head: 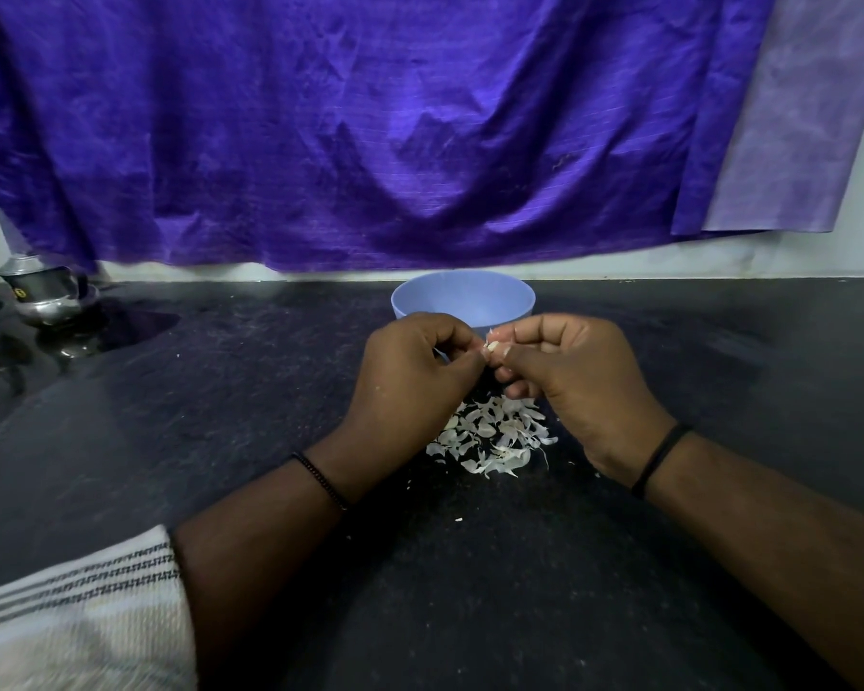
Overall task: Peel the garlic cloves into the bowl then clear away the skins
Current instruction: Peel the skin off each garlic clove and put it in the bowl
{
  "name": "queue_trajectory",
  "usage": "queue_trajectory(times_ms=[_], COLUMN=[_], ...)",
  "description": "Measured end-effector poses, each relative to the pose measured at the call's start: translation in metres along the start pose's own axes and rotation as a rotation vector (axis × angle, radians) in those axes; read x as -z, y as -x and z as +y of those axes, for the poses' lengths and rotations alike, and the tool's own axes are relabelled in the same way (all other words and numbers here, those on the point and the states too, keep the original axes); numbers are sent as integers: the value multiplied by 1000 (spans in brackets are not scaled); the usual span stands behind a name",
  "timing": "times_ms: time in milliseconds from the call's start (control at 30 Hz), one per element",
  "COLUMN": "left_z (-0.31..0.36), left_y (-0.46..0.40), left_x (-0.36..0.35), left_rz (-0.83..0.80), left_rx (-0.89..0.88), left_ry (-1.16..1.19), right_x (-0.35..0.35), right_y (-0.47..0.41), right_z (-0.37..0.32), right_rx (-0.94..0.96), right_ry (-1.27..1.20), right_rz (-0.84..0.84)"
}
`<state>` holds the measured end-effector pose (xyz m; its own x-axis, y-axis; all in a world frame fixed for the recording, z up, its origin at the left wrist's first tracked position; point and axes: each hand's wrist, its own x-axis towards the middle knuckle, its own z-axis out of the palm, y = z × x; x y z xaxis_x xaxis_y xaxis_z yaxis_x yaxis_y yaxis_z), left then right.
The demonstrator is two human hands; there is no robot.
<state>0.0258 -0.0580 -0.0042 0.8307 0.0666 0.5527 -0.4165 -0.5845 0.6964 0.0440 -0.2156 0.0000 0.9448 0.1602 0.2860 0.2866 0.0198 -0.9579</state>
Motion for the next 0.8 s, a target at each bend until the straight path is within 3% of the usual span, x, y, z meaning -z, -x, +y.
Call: queue_trajectory(times_ms=[267, 800], left_z=[2, 0], left_y=[0, -2], left_x=[0, 0], left_rz=[54, 77], left_rx=[-183, -253], left_ry=[-189, -153], right_x=[-2, -2], right_y=[1, -1], right_z=[-1, 2], right_rx=[22, 98], right_ry=[6, 100], right_rz=[17, 16])
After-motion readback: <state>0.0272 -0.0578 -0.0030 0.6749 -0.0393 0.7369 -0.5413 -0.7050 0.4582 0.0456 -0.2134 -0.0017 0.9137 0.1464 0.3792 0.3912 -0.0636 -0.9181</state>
